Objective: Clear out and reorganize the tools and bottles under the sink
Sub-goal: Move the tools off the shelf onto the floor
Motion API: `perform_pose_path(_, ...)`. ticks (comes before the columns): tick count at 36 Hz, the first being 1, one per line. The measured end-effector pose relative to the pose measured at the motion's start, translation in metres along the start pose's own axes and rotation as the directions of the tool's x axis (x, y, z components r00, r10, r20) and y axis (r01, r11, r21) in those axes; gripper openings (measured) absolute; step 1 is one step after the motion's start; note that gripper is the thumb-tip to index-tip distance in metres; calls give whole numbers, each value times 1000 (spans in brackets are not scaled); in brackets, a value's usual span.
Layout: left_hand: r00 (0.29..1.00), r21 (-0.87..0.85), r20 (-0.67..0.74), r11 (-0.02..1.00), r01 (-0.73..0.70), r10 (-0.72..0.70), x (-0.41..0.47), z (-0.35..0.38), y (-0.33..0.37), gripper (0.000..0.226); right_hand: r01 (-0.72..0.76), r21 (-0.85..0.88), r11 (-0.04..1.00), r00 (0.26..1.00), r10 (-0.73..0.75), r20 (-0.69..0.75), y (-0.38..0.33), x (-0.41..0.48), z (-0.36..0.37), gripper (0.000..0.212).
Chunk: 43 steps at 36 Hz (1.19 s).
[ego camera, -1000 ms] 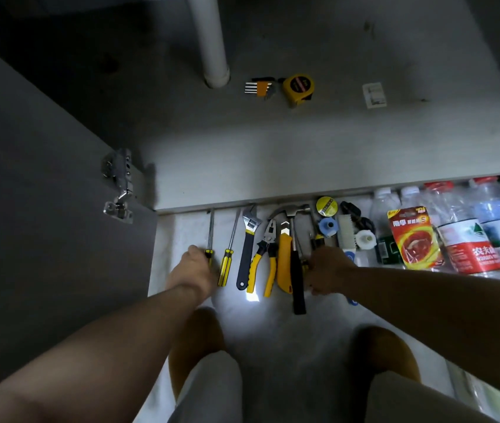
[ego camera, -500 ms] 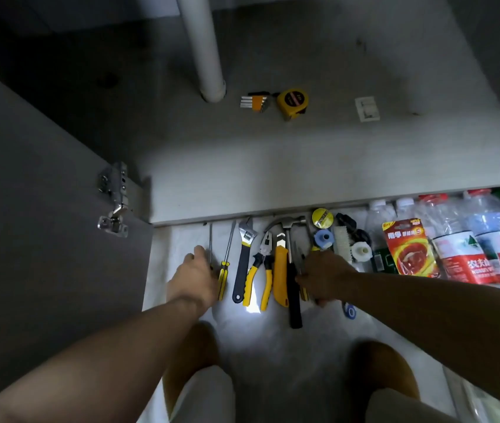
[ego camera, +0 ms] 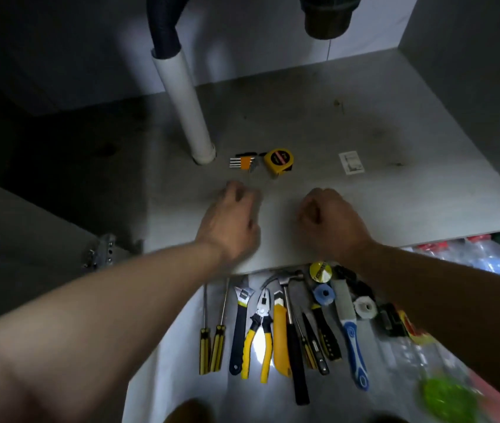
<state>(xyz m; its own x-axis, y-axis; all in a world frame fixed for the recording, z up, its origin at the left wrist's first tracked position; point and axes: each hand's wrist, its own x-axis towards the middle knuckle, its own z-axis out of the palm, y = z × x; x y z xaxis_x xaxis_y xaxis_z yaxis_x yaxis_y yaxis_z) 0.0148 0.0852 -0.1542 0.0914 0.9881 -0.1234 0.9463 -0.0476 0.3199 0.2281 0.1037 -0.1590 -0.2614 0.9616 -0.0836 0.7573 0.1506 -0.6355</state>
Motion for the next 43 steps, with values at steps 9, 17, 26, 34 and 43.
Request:
perform_pose_path(9,987,39,137,997,73,-78,108,1,-20,92,40,-74,996,999,-38,26,18,54,10,58)
perform_pose_path(17,1000,32,2,999,-20,20,113,-4,-45,52,86,-134,987,995,-78,64,2,86,14,83)
perform_pose_path(26,996,-167,-16,983,79,-83,77,-7,-38,28,108,-342,933,968,-21,249,-21,120,15,82)
perform_pose_path(34,998,-270,62,963,22,-6,11,-8,-30,16,60,-377,924,985,7,172,-32,87,14,67)
perform_pose_path(43,951,-572,127,762,304,-283,-83,14,-31,12,103,-380,919,966,-1,259,-51,56,17,74)
